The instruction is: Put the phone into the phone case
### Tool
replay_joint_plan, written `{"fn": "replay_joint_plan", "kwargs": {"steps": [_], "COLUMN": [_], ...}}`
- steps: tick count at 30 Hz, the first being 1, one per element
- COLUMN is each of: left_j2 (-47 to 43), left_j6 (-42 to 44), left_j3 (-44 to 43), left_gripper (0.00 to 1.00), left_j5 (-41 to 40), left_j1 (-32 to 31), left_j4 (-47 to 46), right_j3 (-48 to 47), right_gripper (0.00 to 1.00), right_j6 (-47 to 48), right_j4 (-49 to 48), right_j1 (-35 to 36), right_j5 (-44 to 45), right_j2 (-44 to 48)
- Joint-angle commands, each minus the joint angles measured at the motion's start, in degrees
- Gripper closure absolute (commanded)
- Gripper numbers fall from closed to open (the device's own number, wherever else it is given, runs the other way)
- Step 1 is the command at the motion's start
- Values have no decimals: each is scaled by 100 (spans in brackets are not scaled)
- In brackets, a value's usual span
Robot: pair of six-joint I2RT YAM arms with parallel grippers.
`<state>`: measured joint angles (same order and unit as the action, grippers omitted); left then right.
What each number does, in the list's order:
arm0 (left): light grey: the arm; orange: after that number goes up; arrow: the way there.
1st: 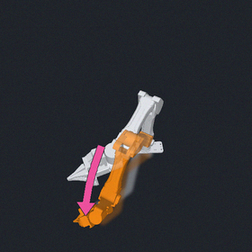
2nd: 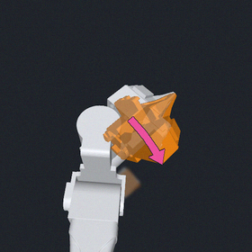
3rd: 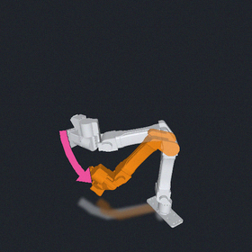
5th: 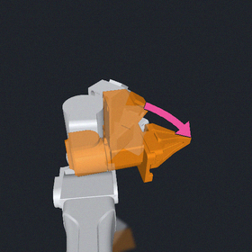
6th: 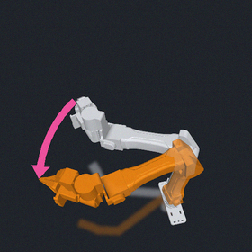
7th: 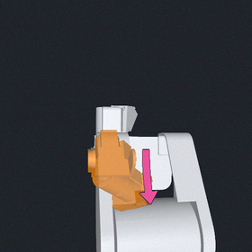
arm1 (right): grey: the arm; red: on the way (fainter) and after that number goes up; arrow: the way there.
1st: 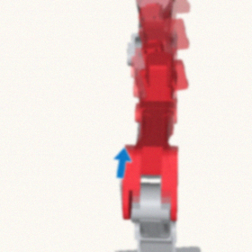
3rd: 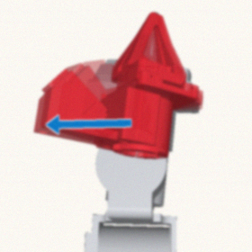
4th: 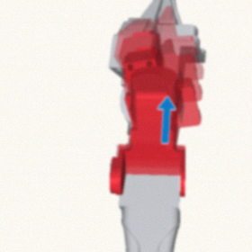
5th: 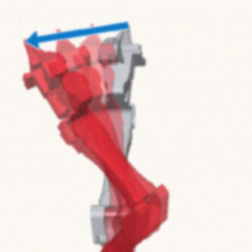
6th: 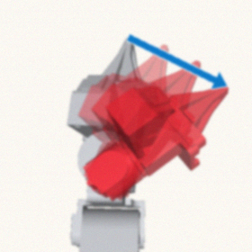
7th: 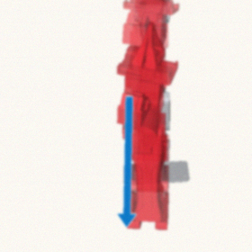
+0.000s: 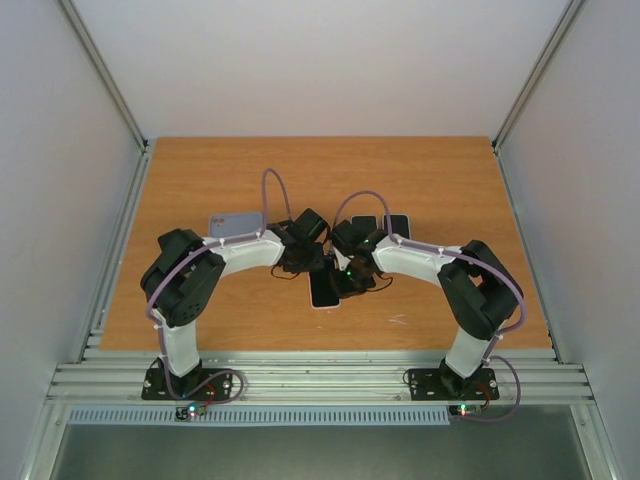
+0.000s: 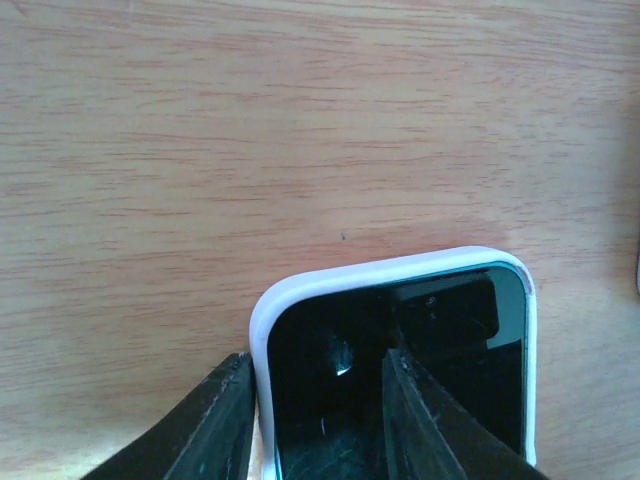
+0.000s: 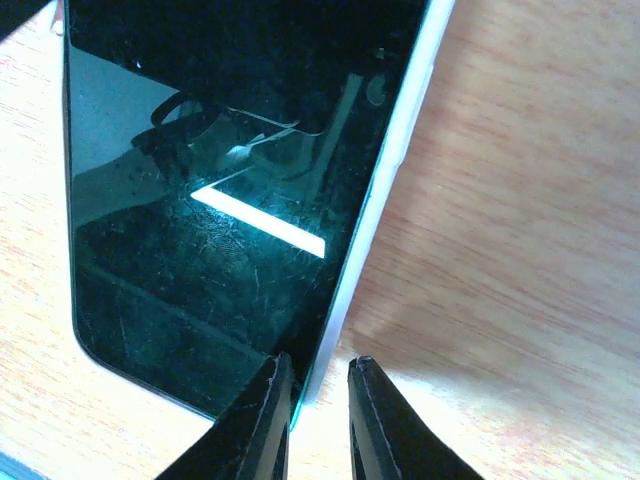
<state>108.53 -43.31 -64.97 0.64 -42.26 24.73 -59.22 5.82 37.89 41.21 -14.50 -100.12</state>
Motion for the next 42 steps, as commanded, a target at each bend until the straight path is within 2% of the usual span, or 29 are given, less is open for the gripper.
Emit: {"fn": "replay_joint_plan", "kwargs": {"steps": [1, 4, 9, 12, 15, 19, 23, 28, 30, 31, 32, 38, 42], "left_j2": [792, 875, 931, 520, -84, -925, -1730, -2589, -2905, -3060, -3197, -3997, -4260], "left_j6": [55, 68, 86, 0, -176, -380, -447, -430, -410, -378, -353, -249, -251], "left_j3": [577, 591, 657, 756, 854, 912, 954, 1166, 1260, 1305, 1349, 1627, 1856], "left_gripper": [64, 68, 69, 62, 50, 41, 32, 18, 8, 2, 1, 1, 1], "left_j5": [-389, -545, -699, -725, -740, -889, -1198, -1527, -1639, -1686, -1748, -2235, -2209], "left_j1": [-300, -373, -387, -383, -383, -386, -379, -258, -187, -140, -97, 126, 255], "left_j4": [972, 1075, 1142, 1068, 865, 814, 1028, 1336, 1494, 1558, 1663, 2067, 2034], "right_j3": [256, 211, 293, 349, 330, 169, 72, -50, -129, -159, -193, -578, -969], "right_gripper": [82, 83, 84, 83, 80, 70, 59, 31, 17, 6, 2, 2, 2], "right_j6": [-333, -375, -430, -459, -447, -347, -411, -670, -810, -857, -909, -1217, -1385], "right_j4": [501, 552, 110, -77, -123, -53, -49, -151, -228, -268, -311, -261, -33], "right_j1": [317, 431, 476, 476, 476, 476, 483, 647, 753, 797, 829, 977, 1072], "right_j5": [483, 830, 600, 614, 845, 1004, 1002, 1076, 1068, 1105, 1168, 1704, 2153], "right_j2": [-282, -598, -410, 121, 681, 1163, 1225, 1007, 869, 814, 753, 223, -251]}}
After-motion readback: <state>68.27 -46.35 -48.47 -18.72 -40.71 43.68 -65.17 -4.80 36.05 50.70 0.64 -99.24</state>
